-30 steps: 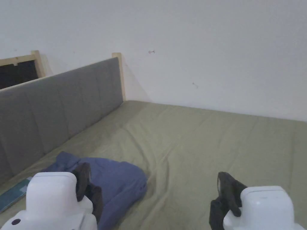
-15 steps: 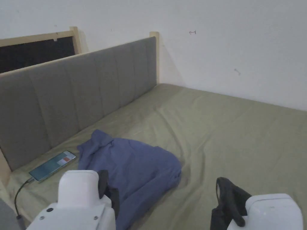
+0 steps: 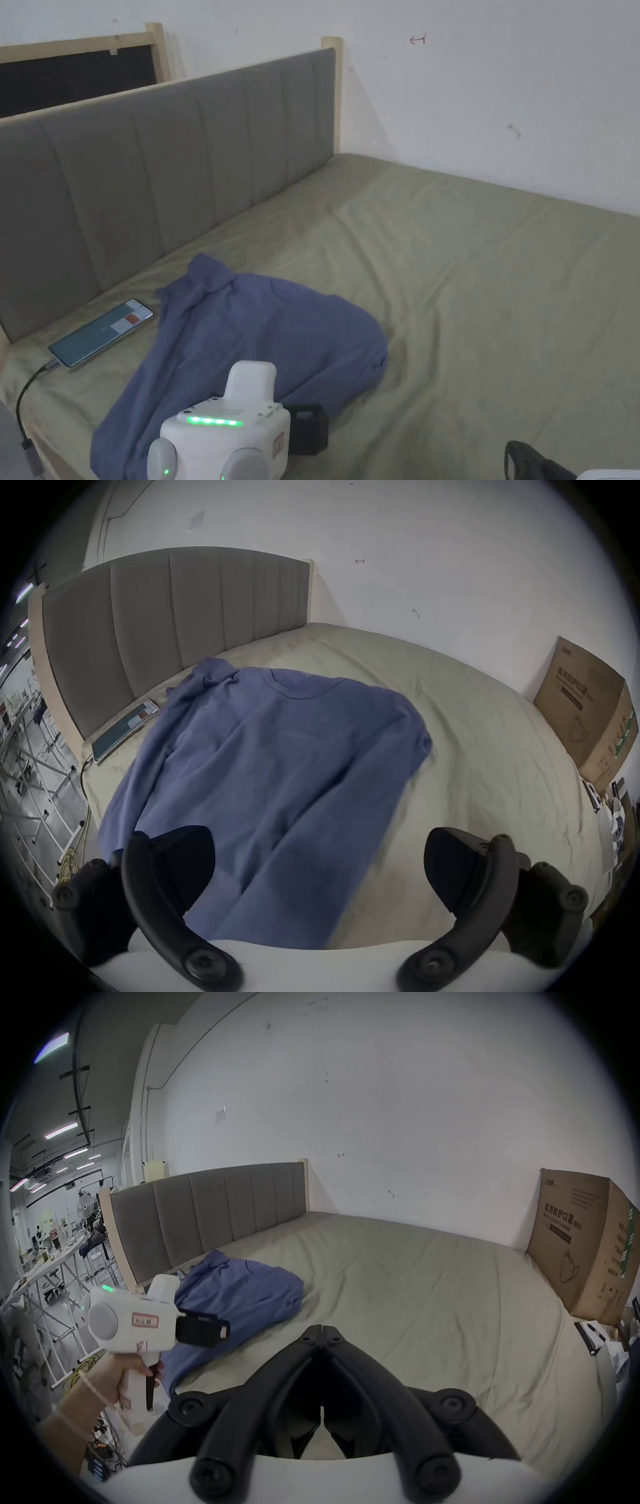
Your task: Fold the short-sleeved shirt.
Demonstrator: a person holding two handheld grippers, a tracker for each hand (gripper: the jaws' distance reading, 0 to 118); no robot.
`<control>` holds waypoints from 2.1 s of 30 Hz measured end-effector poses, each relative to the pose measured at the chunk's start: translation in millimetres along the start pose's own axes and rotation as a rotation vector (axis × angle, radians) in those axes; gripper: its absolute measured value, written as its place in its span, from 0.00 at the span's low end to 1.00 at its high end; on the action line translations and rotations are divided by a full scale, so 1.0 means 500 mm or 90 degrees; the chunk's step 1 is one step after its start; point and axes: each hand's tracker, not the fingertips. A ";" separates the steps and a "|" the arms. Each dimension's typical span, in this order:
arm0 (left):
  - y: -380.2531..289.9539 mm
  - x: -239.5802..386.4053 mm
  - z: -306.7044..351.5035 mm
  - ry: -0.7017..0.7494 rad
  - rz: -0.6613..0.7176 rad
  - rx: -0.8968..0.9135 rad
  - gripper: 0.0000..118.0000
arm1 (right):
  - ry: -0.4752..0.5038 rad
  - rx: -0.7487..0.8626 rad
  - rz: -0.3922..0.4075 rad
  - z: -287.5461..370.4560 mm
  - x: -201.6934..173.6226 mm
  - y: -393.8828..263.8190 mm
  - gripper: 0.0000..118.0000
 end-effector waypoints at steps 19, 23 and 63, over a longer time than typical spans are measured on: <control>0.042 0.000 -0.162 0.049 -0.012 -0.160 0.82 | -0.021 -0.097 -0.068 -0.025 0.030 -0.033 0.00; 0.066 -0.035 -0.151 0.079 0.078 -0.142 0.17 | -0.031 -0.098 -0.049 -0.016 0.042 -0.042 0.00; 0.035 0.740 0.246 -0.578 -0.227 -0.139 0.04 | -0.387 0.074 -0.238 0.343 0.432 -0.029 0.00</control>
